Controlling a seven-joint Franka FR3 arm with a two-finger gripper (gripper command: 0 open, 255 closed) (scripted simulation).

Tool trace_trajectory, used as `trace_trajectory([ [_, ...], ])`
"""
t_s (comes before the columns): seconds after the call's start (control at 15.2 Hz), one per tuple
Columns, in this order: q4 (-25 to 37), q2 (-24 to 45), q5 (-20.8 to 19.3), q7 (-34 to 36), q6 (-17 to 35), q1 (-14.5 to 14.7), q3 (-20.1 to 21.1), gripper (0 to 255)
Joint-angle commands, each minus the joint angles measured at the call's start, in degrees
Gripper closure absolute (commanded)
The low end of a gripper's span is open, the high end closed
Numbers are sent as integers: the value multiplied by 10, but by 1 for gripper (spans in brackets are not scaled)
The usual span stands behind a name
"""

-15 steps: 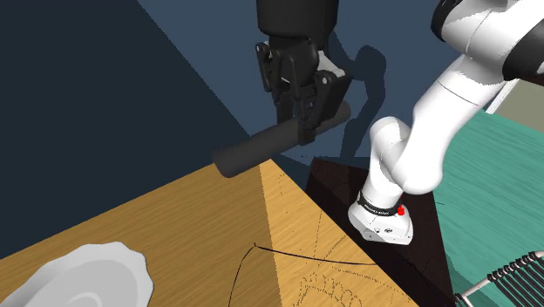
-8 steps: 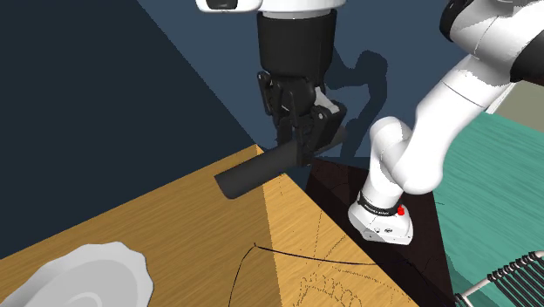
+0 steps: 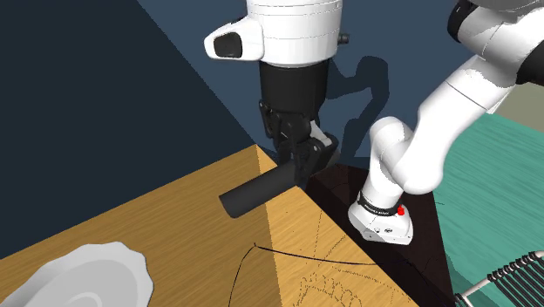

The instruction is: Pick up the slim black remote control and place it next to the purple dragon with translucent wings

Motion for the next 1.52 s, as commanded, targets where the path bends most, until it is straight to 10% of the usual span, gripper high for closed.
trace_trajectory([
  [0.0, -21, -6, 2, -3, 16, 1, 1, 255],
  [1.45, -222, -44, 21, -25, 177, 11, 16, 255],
])
